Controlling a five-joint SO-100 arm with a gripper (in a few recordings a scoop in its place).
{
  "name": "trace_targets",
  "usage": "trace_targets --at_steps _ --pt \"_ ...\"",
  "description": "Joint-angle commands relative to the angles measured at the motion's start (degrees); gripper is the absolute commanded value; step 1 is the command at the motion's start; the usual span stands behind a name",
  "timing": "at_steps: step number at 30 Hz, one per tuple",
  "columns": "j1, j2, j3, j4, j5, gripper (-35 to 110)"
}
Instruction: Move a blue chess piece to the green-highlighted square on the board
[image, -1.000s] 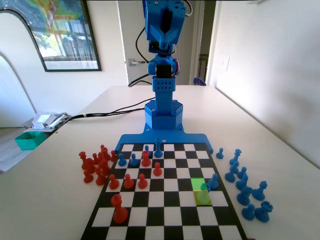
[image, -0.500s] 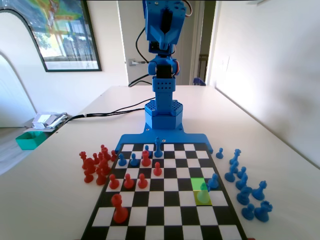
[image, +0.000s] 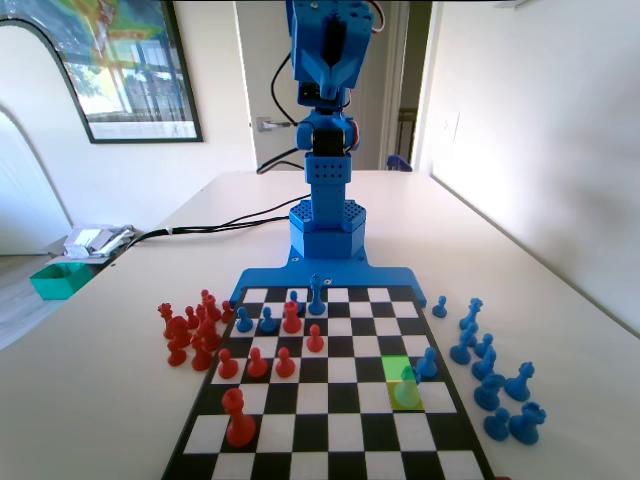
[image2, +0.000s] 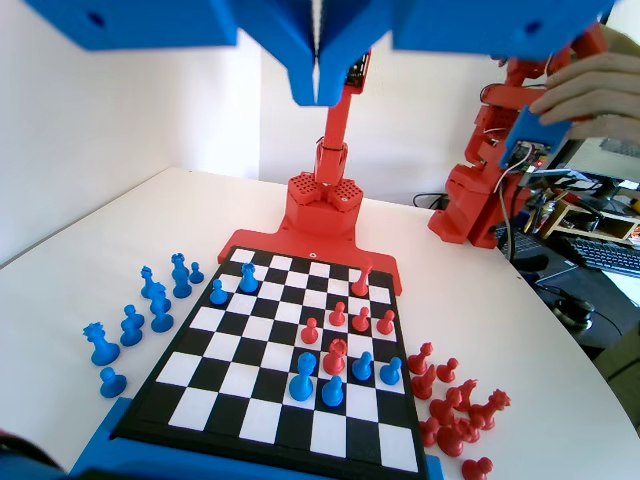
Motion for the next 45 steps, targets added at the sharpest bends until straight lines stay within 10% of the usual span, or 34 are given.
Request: trace_targets --at_steps 1,13,45 --pt "0.53 0.18 0.18 -0.97 -0.70 1" --pt "0.62 -4.22 -1.67 -0.62 -1.49 1" --pt "-3.96 -71.02 -34.10 -11.43 38.67 1"
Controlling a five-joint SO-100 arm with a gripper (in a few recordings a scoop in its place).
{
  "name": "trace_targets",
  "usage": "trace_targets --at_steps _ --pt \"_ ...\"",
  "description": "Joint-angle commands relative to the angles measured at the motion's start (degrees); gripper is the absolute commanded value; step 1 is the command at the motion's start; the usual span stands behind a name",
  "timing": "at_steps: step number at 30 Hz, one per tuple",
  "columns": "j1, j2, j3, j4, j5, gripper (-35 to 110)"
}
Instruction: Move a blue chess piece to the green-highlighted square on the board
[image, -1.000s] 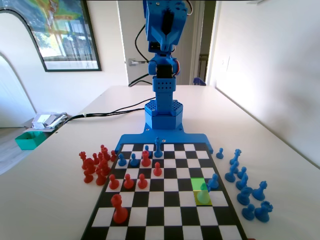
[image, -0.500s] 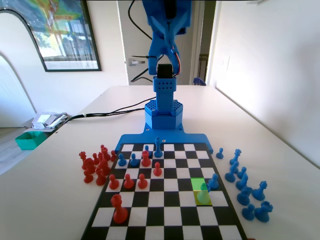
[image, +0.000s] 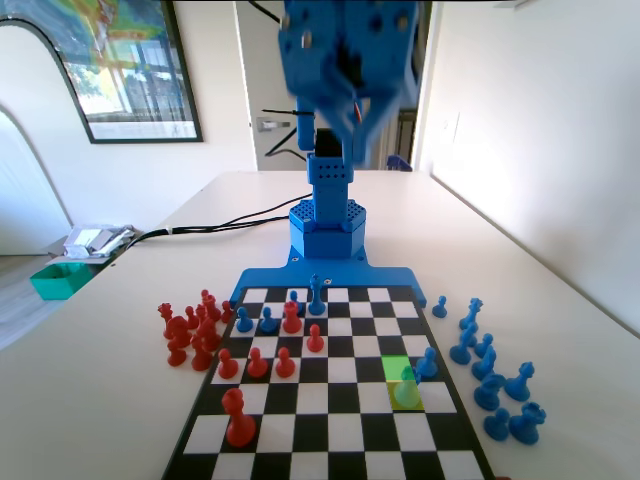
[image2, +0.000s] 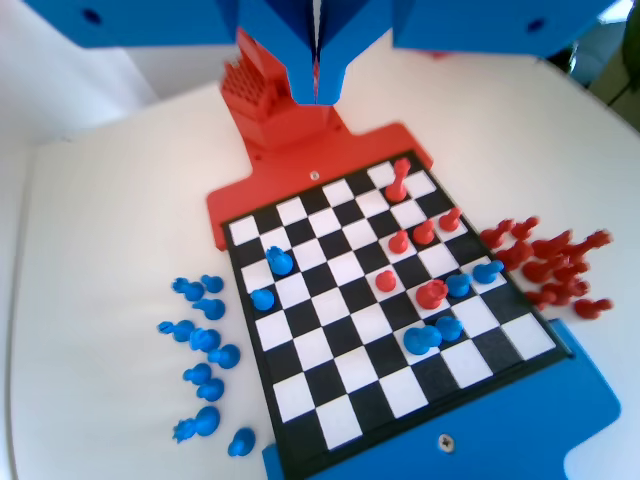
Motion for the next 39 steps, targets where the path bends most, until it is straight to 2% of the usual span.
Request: trace_targets --at_steps 1,13,39 --pt "-0.09 -4.83 -4.66 -2.81 2.02 1" --pt "-0.70 -22.15 -8.09 -13.45 10.46 8" --pt "-7.29 -35.86 -5.27 -23.12 14.68 15"
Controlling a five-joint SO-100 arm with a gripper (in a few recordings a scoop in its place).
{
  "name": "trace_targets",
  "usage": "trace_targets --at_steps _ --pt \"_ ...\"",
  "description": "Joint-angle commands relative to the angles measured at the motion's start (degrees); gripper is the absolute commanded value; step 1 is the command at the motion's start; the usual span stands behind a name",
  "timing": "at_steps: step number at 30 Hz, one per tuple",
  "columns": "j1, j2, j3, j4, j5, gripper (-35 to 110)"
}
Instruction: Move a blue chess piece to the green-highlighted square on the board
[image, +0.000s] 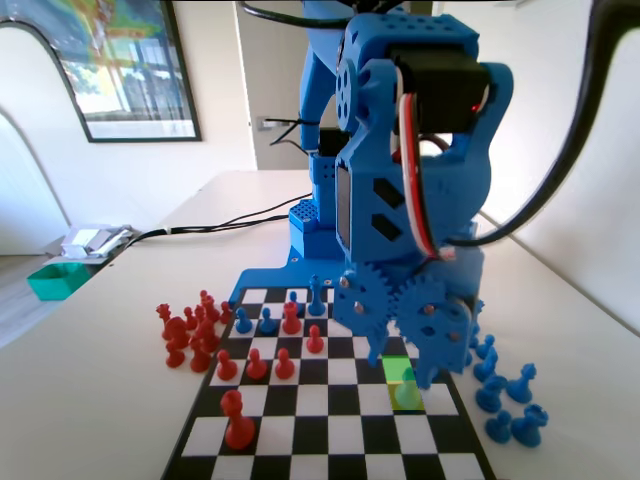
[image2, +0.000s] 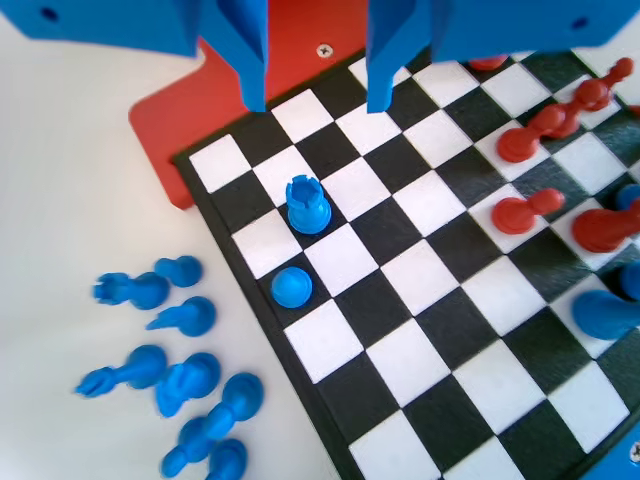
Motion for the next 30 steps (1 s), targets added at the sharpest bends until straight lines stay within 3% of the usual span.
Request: trace_targets --at_steps 1,30 --pt "-1.67 1.23 -0.26 -1.32 -0.09 15" --pt "-4.39 -4.92 4.31 -8.53 0.70 15"
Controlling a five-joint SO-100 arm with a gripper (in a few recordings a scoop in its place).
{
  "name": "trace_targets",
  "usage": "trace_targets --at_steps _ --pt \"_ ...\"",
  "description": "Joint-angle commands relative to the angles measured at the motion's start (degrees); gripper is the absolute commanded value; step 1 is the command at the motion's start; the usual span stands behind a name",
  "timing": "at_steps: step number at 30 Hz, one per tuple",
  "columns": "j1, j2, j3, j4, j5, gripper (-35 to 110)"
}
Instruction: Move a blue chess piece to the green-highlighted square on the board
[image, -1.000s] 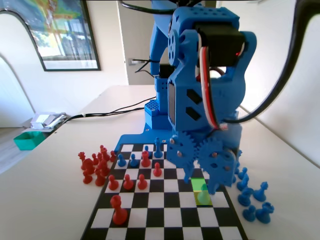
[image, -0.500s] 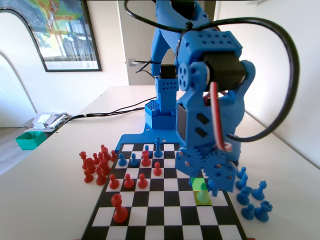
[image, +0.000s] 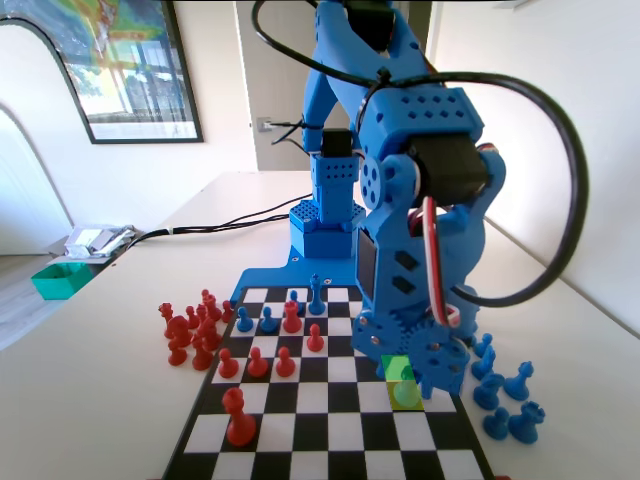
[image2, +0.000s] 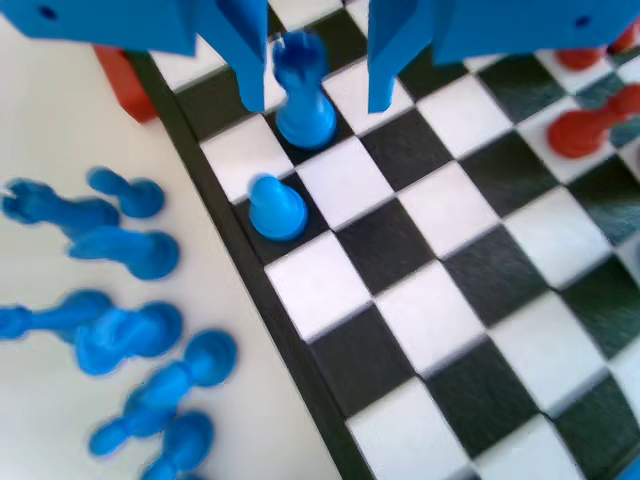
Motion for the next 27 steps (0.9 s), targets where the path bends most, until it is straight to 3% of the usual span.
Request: trace_targets --at_steps 1,14,18,27 --pt "-0.97 1.58 -1.14 0.09 -0.26 15" --pt "-0.70 1.41 -1.85 -1.14 -0.44 12" --pt "-0.44 1.41 -2.20 -1.05 -0.88 1" --pt "-0.09 1.67 -2.11 -1.58 -1.41 1"
